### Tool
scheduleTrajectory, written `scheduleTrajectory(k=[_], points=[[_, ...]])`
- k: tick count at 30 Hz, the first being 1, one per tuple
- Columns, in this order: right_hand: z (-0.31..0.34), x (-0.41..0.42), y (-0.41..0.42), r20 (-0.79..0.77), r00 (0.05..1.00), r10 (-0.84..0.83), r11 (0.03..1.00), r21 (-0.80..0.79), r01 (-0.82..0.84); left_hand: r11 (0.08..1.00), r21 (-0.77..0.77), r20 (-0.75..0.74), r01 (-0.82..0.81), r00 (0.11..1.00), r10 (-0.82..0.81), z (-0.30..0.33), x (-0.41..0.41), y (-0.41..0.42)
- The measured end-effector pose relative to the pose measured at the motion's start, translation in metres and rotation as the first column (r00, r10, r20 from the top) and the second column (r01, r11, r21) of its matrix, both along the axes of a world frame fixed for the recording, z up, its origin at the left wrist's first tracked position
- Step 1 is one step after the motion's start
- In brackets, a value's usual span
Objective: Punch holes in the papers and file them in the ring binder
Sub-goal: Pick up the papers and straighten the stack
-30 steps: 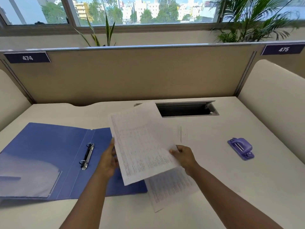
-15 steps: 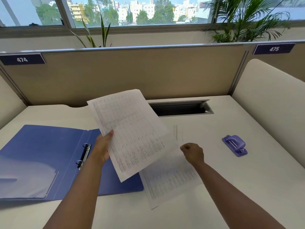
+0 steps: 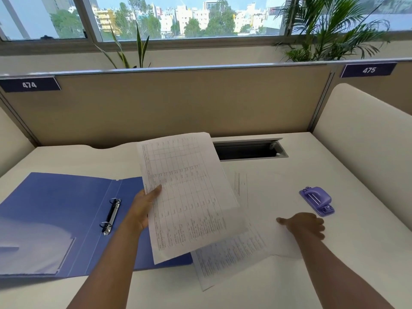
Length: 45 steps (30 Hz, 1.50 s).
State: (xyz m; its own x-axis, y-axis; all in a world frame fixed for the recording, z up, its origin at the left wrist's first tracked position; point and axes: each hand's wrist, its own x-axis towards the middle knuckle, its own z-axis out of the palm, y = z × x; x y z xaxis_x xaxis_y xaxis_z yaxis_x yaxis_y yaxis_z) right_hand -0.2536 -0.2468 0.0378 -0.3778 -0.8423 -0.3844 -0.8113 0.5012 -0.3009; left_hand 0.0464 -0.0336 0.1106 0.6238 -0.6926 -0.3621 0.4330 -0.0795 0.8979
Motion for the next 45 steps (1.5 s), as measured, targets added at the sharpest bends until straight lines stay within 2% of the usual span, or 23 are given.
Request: scheduleTrajectory(k=[6,10,12,15,19,26,29,32,34,39,43,45], points=[[-0.003,-0.003,-0.007,0.033,0.999,0.034,0.990,0.137,-0.038,0.999,-0.017,-0.006,0.038,0.999,-0.038,-0.002,-0.011,-0.006],[-0.001,-0.002,-0.004,0.059,0.997,0.048,0.990,0.127,-0.056,0.999,-0.023,-0.005,0.045,0.999,-0.045,-0.004,-0.014,-0.006],[0.001,0.000,0.002,0.095,0.994,0.045,0.998,0.044,-0.050,0.998,-0.030,-0.006,0.050,0.999,-0.050,-0.003,-0.016,-0.005],[0.006,0.004,0.012,0.185,0.979,0.089,0.974,-0.220,-0.047,0.998,-0.036,-0.002,0.058,0.998,-0.058,0.000,-0.017,-0.007],[0.033,0.014,0.018,0.143,0.968,0.204,0.846,-0.524,-0.101,0.995,-0.060,0.021,0.083,0.996,-0.082,0.007,-0.021,-0.008],[0.089,0.042,0.022,0.194,0.903,0.383,0.605,-0.791,-0.086,0.990,-0.089,0.059,0.110,0.993,-0.105,0.013,-0.023,-0.010],[0.104,0.049,0.020,0.283,0.770,0.571,0.573,-0.809,-0.128,0.985,-0.103,0.069,0.138,0.989,-0.131,0.015,-0.024,-0.010],[0.116,0.056,0.022,0.421,0.533,0.734,0.601,-0.769,-0.220,0.982,-0.124,0.099,0.141,0.987,-0.129,0.018,-0.024,-0.013],[0.120,0.061,0.026,0.515,0.386,0.765,0.623,-0.744,-0.243,0.979,-0.144,0.098,0.143,0.987,-0.130,0.021,-0.025,-0.016],[0.126,0.072,0.040,0.729,0.092,0.679,0.728,-0.650,-0.217,0.975,-0.207,0.018,0.085,0.996,-0.083,0.024,-0.029,-0.026],[0.128,0.080,0.050,0.861,-0.066,0.504,0.834,-0.505,-0.223,0.976,-0.204,-0.046,0.076,0.995,-0.087,0.025,-0.031,-0.032],[0.127,0.080,0.052,0.897,-0.119,0.426,0.857,-0.442,-0.265,0.979,-0.197,-0.062,0.057,0.996,-0.070,0.025,-0.030,-0.033]])
